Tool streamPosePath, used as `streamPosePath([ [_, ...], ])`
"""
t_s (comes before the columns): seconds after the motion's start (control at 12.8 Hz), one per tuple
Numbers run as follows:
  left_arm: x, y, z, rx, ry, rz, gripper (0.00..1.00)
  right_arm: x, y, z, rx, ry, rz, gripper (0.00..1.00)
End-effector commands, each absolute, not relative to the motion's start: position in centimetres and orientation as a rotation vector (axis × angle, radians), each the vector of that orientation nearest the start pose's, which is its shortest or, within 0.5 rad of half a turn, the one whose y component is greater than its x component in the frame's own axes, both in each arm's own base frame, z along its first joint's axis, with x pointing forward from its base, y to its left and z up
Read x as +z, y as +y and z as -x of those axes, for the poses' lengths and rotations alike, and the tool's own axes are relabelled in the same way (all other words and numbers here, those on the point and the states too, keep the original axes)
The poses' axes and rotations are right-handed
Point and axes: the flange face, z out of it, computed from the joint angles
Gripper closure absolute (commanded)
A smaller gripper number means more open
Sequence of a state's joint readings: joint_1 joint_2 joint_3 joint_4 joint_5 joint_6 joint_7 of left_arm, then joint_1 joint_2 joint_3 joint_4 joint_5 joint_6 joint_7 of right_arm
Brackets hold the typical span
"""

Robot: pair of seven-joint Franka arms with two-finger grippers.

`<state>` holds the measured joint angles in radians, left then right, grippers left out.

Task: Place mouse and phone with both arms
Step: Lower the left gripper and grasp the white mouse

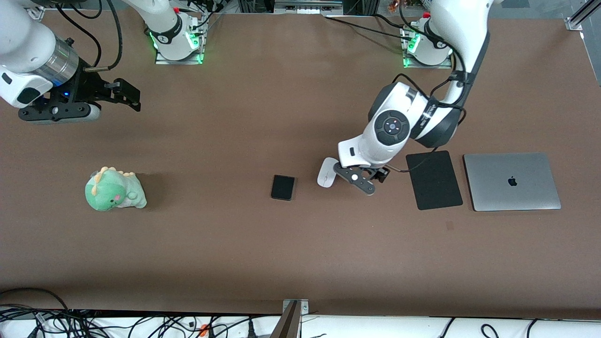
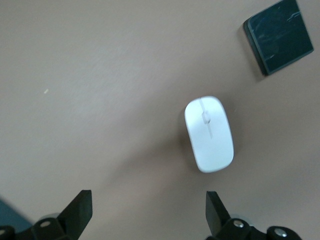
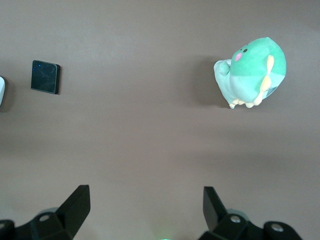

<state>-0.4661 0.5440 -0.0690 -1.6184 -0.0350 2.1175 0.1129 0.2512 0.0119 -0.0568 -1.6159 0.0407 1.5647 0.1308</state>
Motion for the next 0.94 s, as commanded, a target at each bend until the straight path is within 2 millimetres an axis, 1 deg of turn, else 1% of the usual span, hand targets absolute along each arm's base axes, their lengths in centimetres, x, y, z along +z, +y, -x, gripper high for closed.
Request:
streamPosePath([
  [0.0, 27.9, -37.6, -58.0, -0.005, 0.956, 3.062, 0.0, 60.1, 11.1, -54.4, 0.089, -0.104, 3.114, 0.0],
  [0.08, 26.5, -38.2, -57.6, -0.025, 0.933, 3.073, 0.0, 59.9, 11.2, -54.4, 0.094, -0.104, 3.112, 0.0],
  [0.23, 24.0, -39.6, -56.8, -0.031, 0.96, 3.066, 0.0, 59.9, 11.2, -54.4, 0.094, -0.104, 3.11, 0.0],
  [0.39, 20.8, -40.3, -56.7, -0.117, 0.947, 3.086, 0.0, 59.8, 11.1, -54.5, 0.099, -0.101, 3.11, 0.0],
  [0.47, 19.8, -41.2, -56.1, -0.145, 0.925, 3.1, 0.0, 59.7, 11.1, -54.5, 0.104, -0.101, 3.111, 0.0],
  [0.55, 19.2, -42.3, -55.0, -0.142, 0.948, 3.084, 0.0, 59.6, 11.1, -54.6, 0.106, -0.101, 3.111, 0.0],
  [0.63, 18.8, -42.4, -54.5, -0.131, 0.959, 3.072, 0.0, 59.6, 11.1, -54.6, 0.106, -0.101, 3.111, 0.0],
  [0.86, 18.3, -42.0, -54.4, -0.121, 0.963, 3.055, 0.0, 59.6, 11.1, -54.6, 0.106, -0.101, 3.111, 0.0],
])
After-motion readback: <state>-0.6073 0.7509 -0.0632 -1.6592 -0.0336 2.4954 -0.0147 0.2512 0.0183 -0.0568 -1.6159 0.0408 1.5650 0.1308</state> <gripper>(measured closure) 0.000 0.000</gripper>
